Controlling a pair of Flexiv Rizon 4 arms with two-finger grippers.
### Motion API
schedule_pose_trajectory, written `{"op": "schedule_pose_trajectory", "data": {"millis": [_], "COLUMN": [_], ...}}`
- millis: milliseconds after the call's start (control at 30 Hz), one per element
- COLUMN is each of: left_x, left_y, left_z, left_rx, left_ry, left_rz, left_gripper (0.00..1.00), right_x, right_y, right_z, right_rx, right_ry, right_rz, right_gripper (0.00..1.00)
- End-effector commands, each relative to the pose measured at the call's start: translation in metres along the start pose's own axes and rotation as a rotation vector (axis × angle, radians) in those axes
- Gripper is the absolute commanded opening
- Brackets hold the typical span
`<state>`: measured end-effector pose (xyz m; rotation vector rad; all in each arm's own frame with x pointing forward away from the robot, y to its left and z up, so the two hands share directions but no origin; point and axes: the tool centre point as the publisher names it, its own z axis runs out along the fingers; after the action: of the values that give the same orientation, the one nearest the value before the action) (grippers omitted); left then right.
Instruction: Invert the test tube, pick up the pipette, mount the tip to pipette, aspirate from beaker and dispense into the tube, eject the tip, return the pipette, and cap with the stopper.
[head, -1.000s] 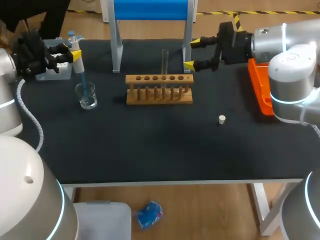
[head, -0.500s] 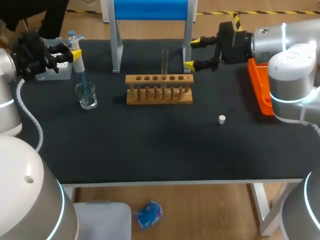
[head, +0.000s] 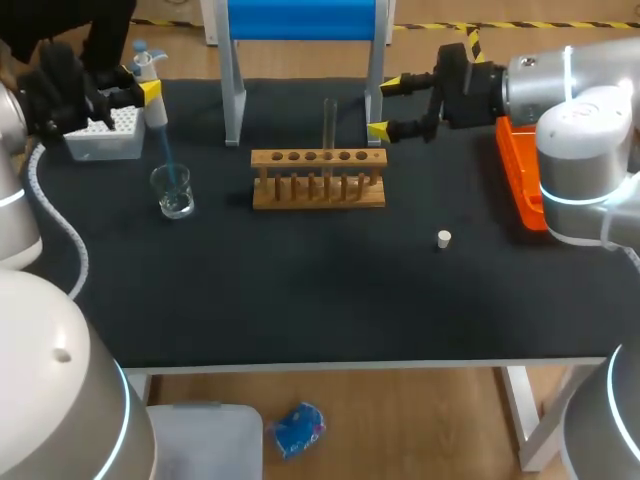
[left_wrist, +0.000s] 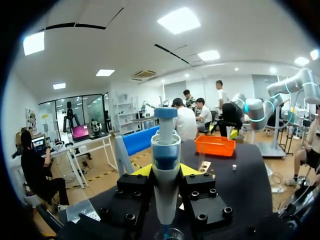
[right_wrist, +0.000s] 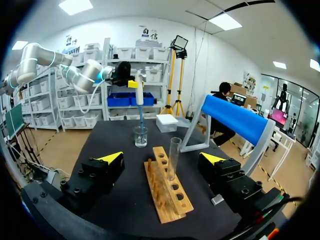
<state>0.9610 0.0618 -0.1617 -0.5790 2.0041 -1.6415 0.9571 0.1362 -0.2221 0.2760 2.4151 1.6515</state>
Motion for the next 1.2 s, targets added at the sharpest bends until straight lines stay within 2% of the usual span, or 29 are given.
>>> {"op": "schedule_pose_trajectory", "data": {"millis": [33, 300, 1100, 1200], "left_x": [0.005, 0.009, 0.009, 0.015], "left_y": [-0.013, -0.036, -0.036, -0.058], "left_z": [-0.004, -0.014, -0.014, -0.007], "left_rx": [-0.025, -0.020, -0.020, -0.024], "left_ry": [-0.010, -0.032, -0.032, -0.019], "left_rz": [0.007, 0.033, 0.033, 0.041], "left_gripper": [0.00, 0.00, 0.00, 0.00], "right_x": [0.001, 0.001, 0.001, 0.001], "right_y": [-0.001, -0.001, -0.001, -0.001], "right_z": [0.000, 0.000, 0.000, 0.000], "right_rx": [-0.002, -0.002, -0.002, -0.002], "right_ry": [-0.002, -0.002, -0.002, -0.002], "right_rz": [0.000, 0.000, 0.000, 0.000], "right_gripper": [1.00, 1.00, 1.00, 1.00]}}
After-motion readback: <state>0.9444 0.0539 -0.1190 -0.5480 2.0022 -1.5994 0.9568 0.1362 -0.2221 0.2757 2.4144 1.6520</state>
